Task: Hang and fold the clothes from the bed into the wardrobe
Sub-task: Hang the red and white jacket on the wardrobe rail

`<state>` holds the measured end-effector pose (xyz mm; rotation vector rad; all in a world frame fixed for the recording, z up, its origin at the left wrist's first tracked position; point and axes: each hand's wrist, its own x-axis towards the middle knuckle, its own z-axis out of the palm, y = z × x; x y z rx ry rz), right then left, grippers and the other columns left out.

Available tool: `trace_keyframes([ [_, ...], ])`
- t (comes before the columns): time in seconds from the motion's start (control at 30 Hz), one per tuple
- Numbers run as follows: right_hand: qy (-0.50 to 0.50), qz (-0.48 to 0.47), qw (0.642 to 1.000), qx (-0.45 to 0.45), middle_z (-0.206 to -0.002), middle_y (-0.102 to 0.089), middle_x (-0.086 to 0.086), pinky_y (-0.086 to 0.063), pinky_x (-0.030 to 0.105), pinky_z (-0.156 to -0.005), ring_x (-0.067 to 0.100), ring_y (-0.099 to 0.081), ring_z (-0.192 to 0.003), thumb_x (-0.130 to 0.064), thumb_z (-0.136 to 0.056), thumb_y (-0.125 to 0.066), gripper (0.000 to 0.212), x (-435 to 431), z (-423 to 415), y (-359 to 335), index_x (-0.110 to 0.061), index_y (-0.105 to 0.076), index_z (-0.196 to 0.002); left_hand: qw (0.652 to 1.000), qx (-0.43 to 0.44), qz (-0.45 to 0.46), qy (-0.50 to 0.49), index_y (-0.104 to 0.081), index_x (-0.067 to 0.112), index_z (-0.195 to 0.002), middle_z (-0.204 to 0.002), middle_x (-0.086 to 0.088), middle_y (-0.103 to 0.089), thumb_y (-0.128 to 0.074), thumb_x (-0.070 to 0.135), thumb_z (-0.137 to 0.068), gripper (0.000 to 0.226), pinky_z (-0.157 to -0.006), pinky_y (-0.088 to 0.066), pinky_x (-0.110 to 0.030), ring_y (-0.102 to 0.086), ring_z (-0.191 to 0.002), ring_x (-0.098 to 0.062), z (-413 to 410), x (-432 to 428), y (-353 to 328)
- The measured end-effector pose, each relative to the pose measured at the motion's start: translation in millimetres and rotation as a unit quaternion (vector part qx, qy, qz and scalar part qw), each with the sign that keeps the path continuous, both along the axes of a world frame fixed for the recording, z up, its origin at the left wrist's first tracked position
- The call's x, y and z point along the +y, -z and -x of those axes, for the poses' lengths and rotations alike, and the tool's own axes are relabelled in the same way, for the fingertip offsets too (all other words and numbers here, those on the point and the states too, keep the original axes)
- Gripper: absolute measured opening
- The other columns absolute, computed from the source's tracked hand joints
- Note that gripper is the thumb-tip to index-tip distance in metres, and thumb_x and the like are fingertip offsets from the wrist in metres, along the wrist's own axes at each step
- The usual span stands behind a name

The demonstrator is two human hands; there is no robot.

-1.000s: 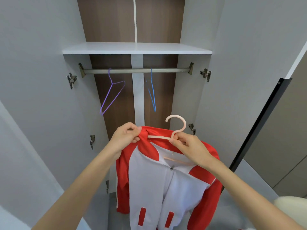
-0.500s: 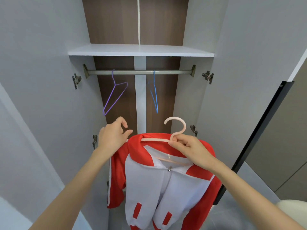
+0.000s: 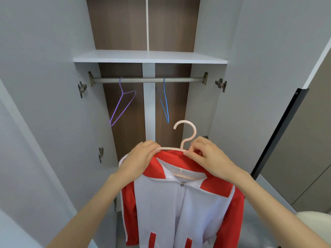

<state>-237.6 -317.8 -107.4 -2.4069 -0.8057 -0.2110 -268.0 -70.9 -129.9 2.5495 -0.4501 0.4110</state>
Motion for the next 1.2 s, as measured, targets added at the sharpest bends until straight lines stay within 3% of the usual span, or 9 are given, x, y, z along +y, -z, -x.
trace_keyframes([
  [0.13, 0.077, 0.103, 0.988, -0.087, -0.079, -0.052, -0.01, -0.044, 0.033, -0.064, 0.016, -0.054, -0.075, -0.05, -0.098, -0.035, 0.032, -17, 4, 13, -0.021, -0.043, -0.086, 0.998, -0.029, 0.03, -0.048, -0.065, 0.015, -0.11, -0.097, 0.009, -0.052, -0.038, 0.014, -0.103, 0.027, -0.092, -0.042, -0.033, -0.057, -0.096, -0.015, 3, 12, -1],
  [0.23, 0.079, 0.018, 0.996, -0.045, -0.053, -0.04, -0.007, -0.033, 0.03, -0.053, 0.014, -0.04, -0.049, -0.048, -0.096, -0.04, 0.029, -26, 8, 28, -0.022, -0.039, -0.084, 0.996, -0.043, 0.044, -0.061, -0.066, 0.016, -0.108, -0.095, 0.008, -0.055, -0.04, 0.013, -0.102, 0.026, -0.088, -0.042, -0.033, -0.057, -0.091, -0.015, 3, 21, -5],
  [0.33, 0.057, -0.103, 0.988, 0.104, -0.06, -0.054, 0.0, -0.038, 0.024, -0.057, 0.008, -0.045, -0.054, -0.06, -0.085, -0.045, 0.029, -26, 12, 27, -0.036, -0.052, -0.1, 0.997, -0.036, 0.043, -0.053, -0.066, 0.015, -0.109, -0.098, 0.007, -0.056, -0.04, 0.01, -0.102, 0.027, -0.092, -0.04, -0.031, -0.057, -0.093, -0.013, 6, 24, -6],
  [0.47, 0.111, -0.127, 0.92, 0.355, -0.096, -0.075, -0.005, -0.047, 0.021, -0.093, 0.006, -0.069, -0.093, -0.07, -0.088, -0.029, 0.066, -32, 4, 20, -0.023, -0.073, -0.103, 0.997, -0.039, 0.051, -0.045, -0.066, 0.014, -0.11, -0.102, 0.005, -0.058, -0.04, 0.011, -0.102, 0.027, -0.096, -0.039, -0.03, -0.056, -0.098, -0.013, 10, 29, -4],
  [0.57, 0.113, -0.163, 0.834, 0.515, -0.105, -0.074, 0.005, -0.053, 0.032, -0.092, 0.017, -0.07, -0.098, -0.047, -0.097, -0.048, 0.04, -36, -1, 23, -0.015, -0.07, -0.108, 0.997, -0.046, 0.048, -0.035, -0.066, 0.016, -0.11, -0.103, 0.012, -0.054, -0.04, 0.012, -0.102, 0.027, -0.104, -0.037, -0.037, -0.049, -0.095, -0.004, 14, 30, -4],
  [0.73, 0.106, -0.284, 0.764, 0.569, -0.107, -0.07, 0.011, -0.055, 0.035, -0.086, 0.024, -0.067, -0.093, -0.033, -0.097, -0.054, 0.032, -31, -2, 20, -0.008, -0.07, -0.107, 0.998, -0.047, 0.043, -0.021, -0.066, 0.019, -0.11, -0.103, 0.013, -0.054, -0.041, 0.012, -0.101, 0.027, -0.106, -0.038, -0.046, -0.05, -0.096, -0.004, 18, 40, -1],
  [0.9, 0.171, -0.249, 0.828, 0.473, -0.06, -0.059, 0.003, -0.05, 0.025, -0.059, 0.014, -0.054, -0.054, -0.03, -0.099, -0.052, 0.034, -22, -5, 15, -0.011, -0.062, -0.074, 0.998, -0.045, 0.048, -0.016, -0.067, 0.017, -0.109, -0.103, 0.01, -0.057, -0.041, 0.011, -0.102, 0.027, -0.102, -0.041, -0.04, -0.055, -0.099, -0.009, 23, 46, 6],
  [1.03, 0.195, -0.217, 0.854, 0.431, -0.062, -0.048, 0.006, -0.041, 0.026, -0.056, 0.016, -0.042, -0.055, -0.028, -0.096, -0.058, 0.032, -20, -9, 13, -0.012, -0.059, -0.069, 0.996, -0.065, 0.055, -0.032, -0.068, 0.016, -0.107, -0.096, 0.01, -0.058, -0.046, 0.011, -0.1, 0.024, -0.086, -0.041, -0.018, -0.058, -0.092, -0.01, 21, 49, 9],
  [1.2, 0.175, 0.086, 0.936, 0.294, -0.068, -0.061, -0.002, -0.043, 0.019, -0.053, 0.01, -0.055, -0.059, -0.012, -0.091, -0.056, 0.016, -21, -8, 4, -0.02, -0.059, -0.077, 0.992, -0.071, 0.081, -0.058, -0.069, 0.021, -0.104, -0.091, 0.018, -0.056, -0.047, 0.014, -0.1, 0.023, -0.081, -0.036, -0.007, -0.054, -0.087, 0.002, 18, 48, 14],
])
